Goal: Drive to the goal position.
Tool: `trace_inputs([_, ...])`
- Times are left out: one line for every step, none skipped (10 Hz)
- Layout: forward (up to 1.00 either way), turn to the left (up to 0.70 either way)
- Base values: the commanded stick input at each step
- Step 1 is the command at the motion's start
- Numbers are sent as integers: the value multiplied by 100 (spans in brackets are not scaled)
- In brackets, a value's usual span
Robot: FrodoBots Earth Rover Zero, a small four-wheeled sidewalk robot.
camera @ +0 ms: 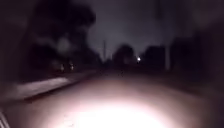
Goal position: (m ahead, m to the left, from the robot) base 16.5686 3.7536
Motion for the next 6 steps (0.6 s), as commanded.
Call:
trace_inputs([70, 0])
trace_inputs([70, 0])
trace_inputs([70, 0])
trace_inputs([70, 0])
trace_inputs([70, 0])
trace_inputs([70, 0])
